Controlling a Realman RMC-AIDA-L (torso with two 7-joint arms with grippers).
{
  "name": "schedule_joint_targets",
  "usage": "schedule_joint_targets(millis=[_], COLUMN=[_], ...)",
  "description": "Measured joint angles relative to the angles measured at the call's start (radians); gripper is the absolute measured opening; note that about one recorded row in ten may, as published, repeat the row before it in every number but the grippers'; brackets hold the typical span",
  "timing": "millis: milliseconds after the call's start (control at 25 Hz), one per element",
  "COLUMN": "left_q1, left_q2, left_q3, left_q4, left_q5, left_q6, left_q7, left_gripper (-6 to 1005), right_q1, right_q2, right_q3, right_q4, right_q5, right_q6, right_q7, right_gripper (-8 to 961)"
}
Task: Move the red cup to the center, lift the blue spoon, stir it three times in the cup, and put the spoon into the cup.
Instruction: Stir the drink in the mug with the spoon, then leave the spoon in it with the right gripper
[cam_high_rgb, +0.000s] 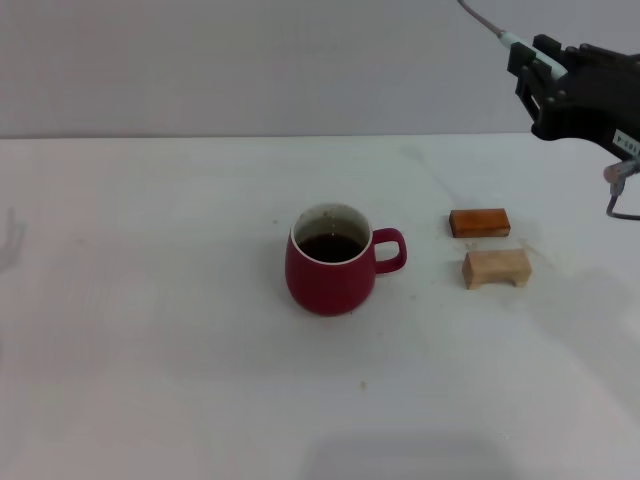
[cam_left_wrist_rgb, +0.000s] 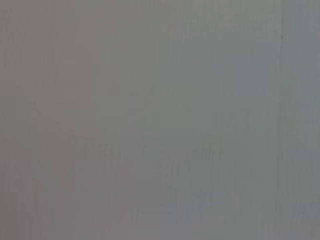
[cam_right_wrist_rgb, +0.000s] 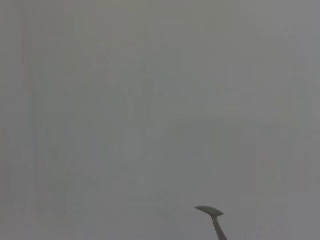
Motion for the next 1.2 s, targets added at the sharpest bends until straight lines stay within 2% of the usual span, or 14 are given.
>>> schedule_joint_targets(millis=[200, 240, 280, 400, 440, 480, 600, 640, 720, 840, 920, 1040, 1080, 1200], left_q1=[-0.004, -0.008, -0.008, -0.014, -0.017, -0.017, -0.019, -0.02, -0.021, -0.034, -0.037, -0.046, -0.048, -0.054], left_q2=[0.0, -0.001, -0.001, -0.001, -0.002, -0.002, -0.002, -0.003, -0.003, -0.004, -0.004, -0.005, -0.005, -0.005], left_q3=[0.0, 0.0, 0.0, 0.0, 0.0, 0.0, 0.0, 0.0, 0.0, 0.0, 0.0, 0.0, 0.0, -0.001], left_q4=[0.001, 0.002, 0.002, 0.001, 0.002, 0.002, 0.001, 0.0, -0.001, 0.004, 0.004, 0.006, 0.006, 0.006], left_q5=[0.0, 0.0, 0.0, 0.0, 0.0, 0.0, 0.0, 0.0, 0.0, 0.0, 0.0, 0.0, 0.0, 0.0], left_q6=[0.001, 0.0, 0.0, 0.0, 0.001, 0.001, 0.001, 0.0, 0.0, 0.0, 0.0, -0.001, -0.001, -0.005], left_q7=[-0.001, -0.003, -0.003, -0.004, -0.006, -0.006, -0.012, -0.013, -0.013, -0.014, -0.014, -0.014, -0.013, -0.01], left_gripper=[842, 842, 842, 842, 842, 842, 842, 842, 842, 842, 842, 842, 842, 842], right_q1=[0.077, 0.129, 0.129, 0.221, 0.289, 0.289, 0.385, 0.441, 0.459, 0.552, 0.571, 0.654, 0.654, 0.715], right_q2=[0.002, 0.001, 0.001, 0.002, 0.001, 0.001, 0.001, 0.001, 0.002, 0.002, 0.002, 0.003, 0.003, 0.003], right_q3=[0.053, 0.084, 0.084, 0.14, 0.176, 0.176, 0.21, 0.219, 0.221, 0.237, 0.241, 0.262, 0.262, 0.268], right_q4=[0.068, 0.089, 0.089, 0.101, 0.099, 0.099, 0.086, 0.076, 0.074, 0.066, 0.064, 0.032, 0.032, -0.012], right_q5=[-0.179, -0.236, -0.236, -0.279, -0.307, -0.307, -0.364, -0.4, -0.412, -0.452, -0.456, -0.46, -0.46, -0.46], right_q6=[0.16, 0.246, 0.246, 0.384, 0.475, 0.475, 0.602, 0.668, 0.689, 0.819, 0.846, 0.956, 0.956, 1.022], right_q7=[0.137, 0.183, 0.183, 0.215, 0.238, 0.238, 0.267, 0.281, 0.286, 0.307, 0.311, 0.321, 0.321, 0.324], right_gripper=[159, 158, 158, 158, 158, 158, 159, 159, 159, 159, 159, 158, 158, 158])
